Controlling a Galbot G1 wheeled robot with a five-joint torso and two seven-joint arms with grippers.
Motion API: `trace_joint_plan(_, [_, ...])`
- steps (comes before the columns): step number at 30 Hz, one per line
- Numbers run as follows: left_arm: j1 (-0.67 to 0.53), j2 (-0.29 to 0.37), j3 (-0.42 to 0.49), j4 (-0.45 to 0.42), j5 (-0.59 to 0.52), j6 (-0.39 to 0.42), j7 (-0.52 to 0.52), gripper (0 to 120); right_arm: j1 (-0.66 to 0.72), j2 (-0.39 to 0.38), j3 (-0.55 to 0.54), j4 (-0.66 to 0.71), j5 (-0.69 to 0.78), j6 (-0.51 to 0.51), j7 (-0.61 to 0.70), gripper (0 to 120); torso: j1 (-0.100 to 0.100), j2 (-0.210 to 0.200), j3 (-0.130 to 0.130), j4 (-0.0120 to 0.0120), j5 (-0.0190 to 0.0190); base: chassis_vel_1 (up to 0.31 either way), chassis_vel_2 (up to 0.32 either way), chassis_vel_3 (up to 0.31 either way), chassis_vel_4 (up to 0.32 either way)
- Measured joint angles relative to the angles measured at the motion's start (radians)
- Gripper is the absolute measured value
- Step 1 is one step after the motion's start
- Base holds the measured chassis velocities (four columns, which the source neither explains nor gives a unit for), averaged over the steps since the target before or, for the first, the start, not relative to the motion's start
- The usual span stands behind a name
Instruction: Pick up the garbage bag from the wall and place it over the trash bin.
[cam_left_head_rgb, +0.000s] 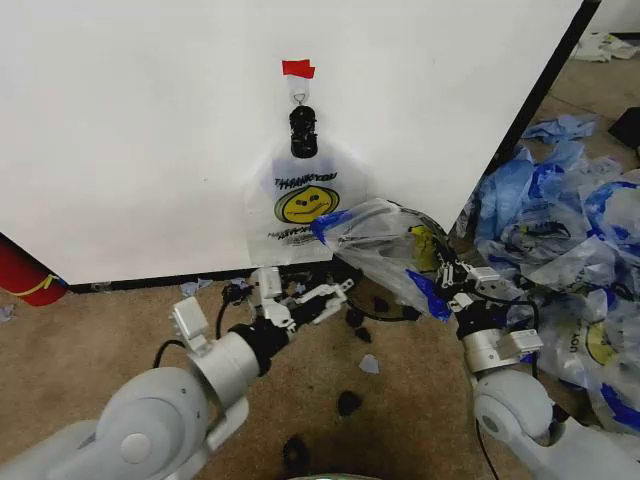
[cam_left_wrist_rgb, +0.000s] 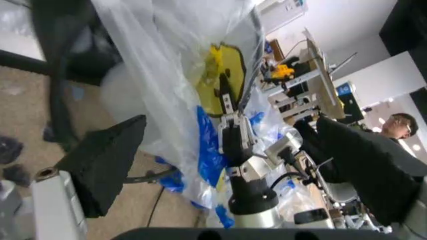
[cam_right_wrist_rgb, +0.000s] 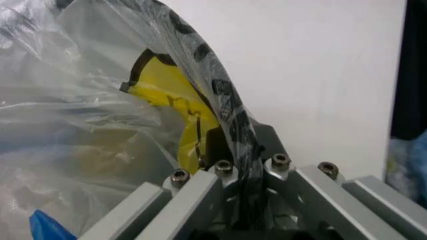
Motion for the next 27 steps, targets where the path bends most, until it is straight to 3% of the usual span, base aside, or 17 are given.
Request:
trace_joint_plan(7, [0.008,-0.062,0.033,0.021,0.048,0.003,-0.007,100,0.011,0.138,-0.026,-0.033,0.031,0.021,-0.001,0,0.0,0.0,0.0,0.0003,0.0005,0.0,0.0,0.0,0.0])
trace_joint_plan(12, [-0.04,-0.098,0.083,0.088,0.091,0.003,-0.07,100,0.005,0.215,-0.041,-0.068,-0.039,0.032,-0.043,0,0.0,0.0,0.0,0.0001,-0.0002,0.0,0.0,0.0,0.0])
trace_joint_plan(27, [-0.229,-0.119,0.224,0.186,0.094,-0.01,-0.181,100,-0.024,0.235,-0.04,-0.098,-0.175,0.046,-0.063,0,0.0,0.0,0.0,-0.0001,0.0003,0.0,0.0,0.0,0.0])
